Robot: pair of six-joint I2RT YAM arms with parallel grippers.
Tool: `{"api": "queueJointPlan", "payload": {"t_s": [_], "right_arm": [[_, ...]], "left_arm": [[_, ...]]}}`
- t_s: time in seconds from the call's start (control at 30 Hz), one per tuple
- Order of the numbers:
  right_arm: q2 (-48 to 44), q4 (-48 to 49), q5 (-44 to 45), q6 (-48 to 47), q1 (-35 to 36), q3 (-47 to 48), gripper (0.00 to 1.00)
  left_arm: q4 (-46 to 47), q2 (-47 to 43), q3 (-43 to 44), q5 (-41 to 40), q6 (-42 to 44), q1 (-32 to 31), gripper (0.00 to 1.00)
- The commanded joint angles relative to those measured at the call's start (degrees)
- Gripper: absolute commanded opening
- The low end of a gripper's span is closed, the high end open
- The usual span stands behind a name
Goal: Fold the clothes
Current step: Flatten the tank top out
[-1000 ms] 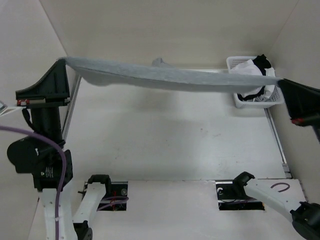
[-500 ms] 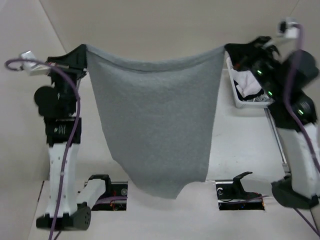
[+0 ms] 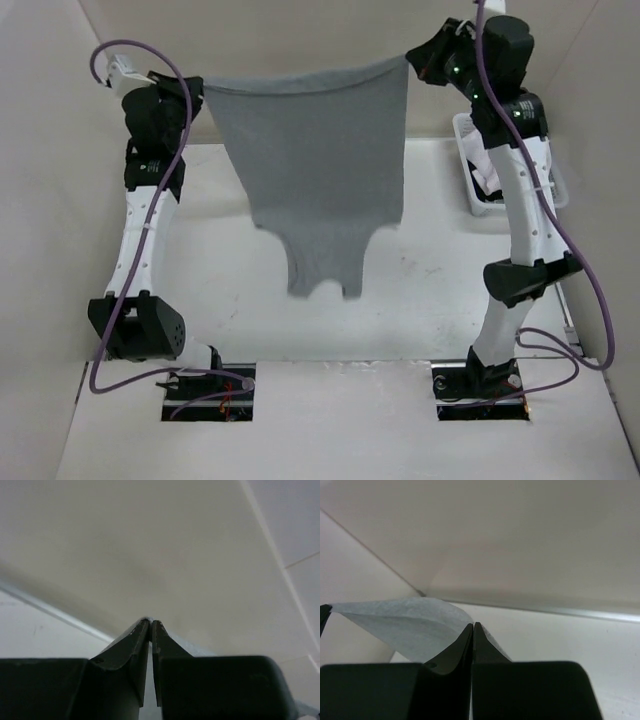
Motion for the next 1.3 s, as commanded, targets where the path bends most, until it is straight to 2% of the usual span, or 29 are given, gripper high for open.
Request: {"api": "queueJointPlan", "payload": {"t_s": [0.0,0.17,0.23,0.33,0.4,0.63,0.7,0.8,0.93,1.1,1.27], "right_arm": [[-2.9,2.3,0.4,-0.1,-0.3,9.5,0.0],[-6.5,2.0,0.6,-0.4,-0.1,9.1,0.0],[-10.2,2.3,0.7,-1.6,0.3,3.2,0.0],[-17.5,6.3,1.2,-2.9,1.2,-11.9,0.0],[-24.0,11.1,1.3,-2.6,1.5,-25.3,0.0],[-47.9,22.2,5.9,1.3,6.1,-68.5,0.0],[-54.8,24.2,6.4,4.9,7.5,-79.2,0.0],[-63.9,25.0,6.2,10.5,9.9,-93.3,0.0],[-74.9,21.9,7.5,17.7,15.8,-108.4,0.0],[-83.2,13.7,12.9,27.8,26.9,-117.0,0.0],[-81.0,12.8,17.0,30.7,33.8,-118.6,0.0]], "left_arm": [[7.2,-6.4,7.5,0.0,2.0,0.9,0.05],[7.6,-9.3,7.0,0.7,2.4,1.5,0.06],[8.4,-11.6,3.5,0.6,2.6,1.4,0.06],[11.2,-16.0,-5.5,0.2,1.8,1.1,0.06],[12.0,-19.9,-12.9,0.5,0.6,1.1,0.06],[12.9,-40.3,-46.1,1.8,-2.6,0.9,0.06],[8.0,-47.9,-53.0,3.3,-2.7,2.5,0.06],[-3.3,-58.9,-56.7,6.2,-1.5,5.0,0.06],[-20.2,-70.4,-58.2,5.4,0.1,1.9,0.07],[-39.1,-74.8,-59.0,-0.1,0.6,-1.3,0.07],[-40.8,-75.7,-60.8,-7.2,-4.8,-3.3,0.07]]}}
